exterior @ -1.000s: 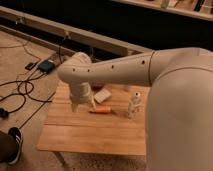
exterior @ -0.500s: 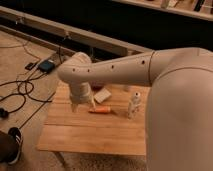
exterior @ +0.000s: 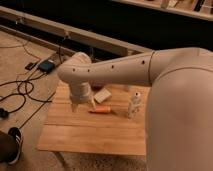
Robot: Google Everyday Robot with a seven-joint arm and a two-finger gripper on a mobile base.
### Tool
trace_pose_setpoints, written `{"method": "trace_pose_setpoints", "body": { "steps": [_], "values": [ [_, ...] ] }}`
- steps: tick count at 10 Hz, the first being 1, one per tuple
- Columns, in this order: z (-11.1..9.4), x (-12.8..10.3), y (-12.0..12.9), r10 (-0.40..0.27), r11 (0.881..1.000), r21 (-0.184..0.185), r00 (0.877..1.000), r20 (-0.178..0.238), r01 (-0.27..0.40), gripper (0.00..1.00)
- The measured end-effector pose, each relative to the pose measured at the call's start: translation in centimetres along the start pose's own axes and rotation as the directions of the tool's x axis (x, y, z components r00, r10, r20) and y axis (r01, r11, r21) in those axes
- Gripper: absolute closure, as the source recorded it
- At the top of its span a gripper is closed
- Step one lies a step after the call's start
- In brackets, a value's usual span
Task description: Pick up the ceramic cup
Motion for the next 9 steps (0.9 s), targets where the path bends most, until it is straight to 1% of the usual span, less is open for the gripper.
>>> {"method": "trace_pose_setpoints", "body": {
  "steps": [2,5,8,9],
  "values": [
    [0.0,-0.1,0.0,0.003,1.000,-0.002,1.000,0.000,-0.003,0.35],
    [-0.1,-2.5,-2.0,0.022,1.000,0.004,0.999,0.029,-0.022,0.35],
    [-0.7,-5.4,-5.6,0.057,0.998,0.001,0.996,0.067,-0.058,0.35],
    [-0.9,-6.7,-7.6,0.076,0.997,0.006,0.994,0.083,-0.076,0.35]
  ]
}}
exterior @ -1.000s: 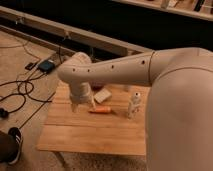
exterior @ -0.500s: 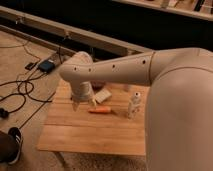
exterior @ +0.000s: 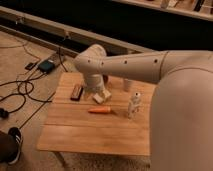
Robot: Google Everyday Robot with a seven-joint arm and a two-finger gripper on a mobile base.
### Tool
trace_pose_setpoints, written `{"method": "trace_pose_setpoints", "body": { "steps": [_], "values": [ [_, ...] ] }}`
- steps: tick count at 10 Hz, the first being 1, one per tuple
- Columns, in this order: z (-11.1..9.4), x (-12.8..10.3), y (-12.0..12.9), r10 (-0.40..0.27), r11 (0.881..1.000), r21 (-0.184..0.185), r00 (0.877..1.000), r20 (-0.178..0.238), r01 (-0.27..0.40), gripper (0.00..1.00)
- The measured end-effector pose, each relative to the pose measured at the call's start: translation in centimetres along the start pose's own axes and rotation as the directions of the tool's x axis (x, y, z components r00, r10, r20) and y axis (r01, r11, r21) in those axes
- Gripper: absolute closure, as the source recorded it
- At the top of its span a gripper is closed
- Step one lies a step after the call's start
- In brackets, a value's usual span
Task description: Pick up the ceramic cup
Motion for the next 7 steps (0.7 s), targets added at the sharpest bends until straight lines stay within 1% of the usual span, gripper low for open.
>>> {"method": "trace_pose_setpoints", "body": {
  "steps": [2,3,5,7],
  "values": [
    [0.0,-2.0,-2.9,0.024,1.000,0.011,1.000,0.019,-0.025,0.35],
    [-0.1,-3.4,-4.9,0.038,0.999,0.018,0.999,0.029,-0.039,0.35],
    [0.0,-5.4,-7.4,0.052,0.998,0.024,0.998,0.037,-0.053,0.35],
    [0.2,-7.5,-9.1,0.066,0.998,0.022,0.997,0.037,-0.066,0.35]
  ]
}}
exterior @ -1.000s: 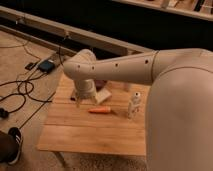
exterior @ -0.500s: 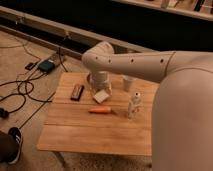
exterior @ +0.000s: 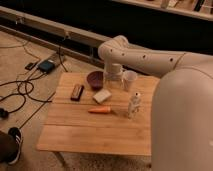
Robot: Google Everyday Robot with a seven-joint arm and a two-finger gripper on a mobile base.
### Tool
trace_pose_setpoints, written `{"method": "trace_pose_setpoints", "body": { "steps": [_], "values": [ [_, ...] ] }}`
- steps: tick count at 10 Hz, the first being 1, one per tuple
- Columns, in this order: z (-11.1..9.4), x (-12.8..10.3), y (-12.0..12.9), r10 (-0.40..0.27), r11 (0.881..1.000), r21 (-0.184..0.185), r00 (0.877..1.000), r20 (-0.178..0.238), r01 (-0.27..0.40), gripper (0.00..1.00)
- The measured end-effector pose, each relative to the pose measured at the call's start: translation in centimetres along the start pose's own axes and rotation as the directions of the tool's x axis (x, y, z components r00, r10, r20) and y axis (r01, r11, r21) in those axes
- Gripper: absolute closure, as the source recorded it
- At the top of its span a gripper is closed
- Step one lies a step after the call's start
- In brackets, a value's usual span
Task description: Pick up the ceramic cup
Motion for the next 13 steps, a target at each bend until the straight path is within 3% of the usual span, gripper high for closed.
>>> {"method": "trace_pose_setpoints", "body": {
  "steps": [4,7,13],
  "values": [
    [0.1,-3.1,-2.8,0.069,0.998,-0.007,0.998,0.001,-0.069,0.35],
    [0.9,-5.8,-6.8,0.173,0.985,-0.004,0.985,0.011,-0.173,0.35],
    [3.5,-8.8,-11.0,0.357,0.934,-0.030,0.933,0.047,-0.356,0.35]
  ]
}}
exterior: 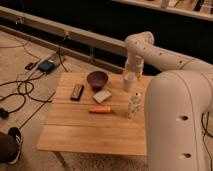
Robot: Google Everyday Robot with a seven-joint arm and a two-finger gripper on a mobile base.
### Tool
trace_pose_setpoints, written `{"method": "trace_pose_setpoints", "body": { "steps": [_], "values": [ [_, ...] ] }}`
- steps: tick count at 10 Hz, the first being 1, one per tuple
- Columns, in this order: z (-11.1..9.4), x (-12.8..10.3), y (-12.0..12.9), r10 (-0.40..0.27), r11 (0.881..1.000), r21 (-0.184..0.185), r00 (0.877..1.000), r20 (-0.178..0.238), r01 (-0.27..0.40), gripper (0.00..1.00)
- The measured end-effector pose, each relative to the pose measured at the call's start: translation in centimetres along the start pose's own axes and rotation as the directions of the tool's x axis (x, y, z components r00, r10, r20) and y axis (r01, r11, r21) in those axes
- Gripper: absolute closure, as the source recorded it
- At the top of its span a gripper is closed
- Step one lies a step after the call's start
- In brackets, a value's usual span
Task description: Pick up the ceramic cup
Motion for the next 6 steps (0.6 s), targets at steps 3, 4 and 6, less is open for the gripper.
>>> {"method": "trace_pose_setpoints", "body": {
  "steps": [3,4,6],
  "values": [
    [2.1,-1.3,-0.8,0.059,0.998,-0.015,0.998,-0.002,-0.059,0.35],
    [2.9,-1.6,-1.0,0.076,0.997,-0.019,0.997,-0.006,-0.076,0.35],
    [4.5,-2.6,-1.5,0.121,0.992,-0.037,0.993,-0.013,-0.121,0.35]
  ]
}}
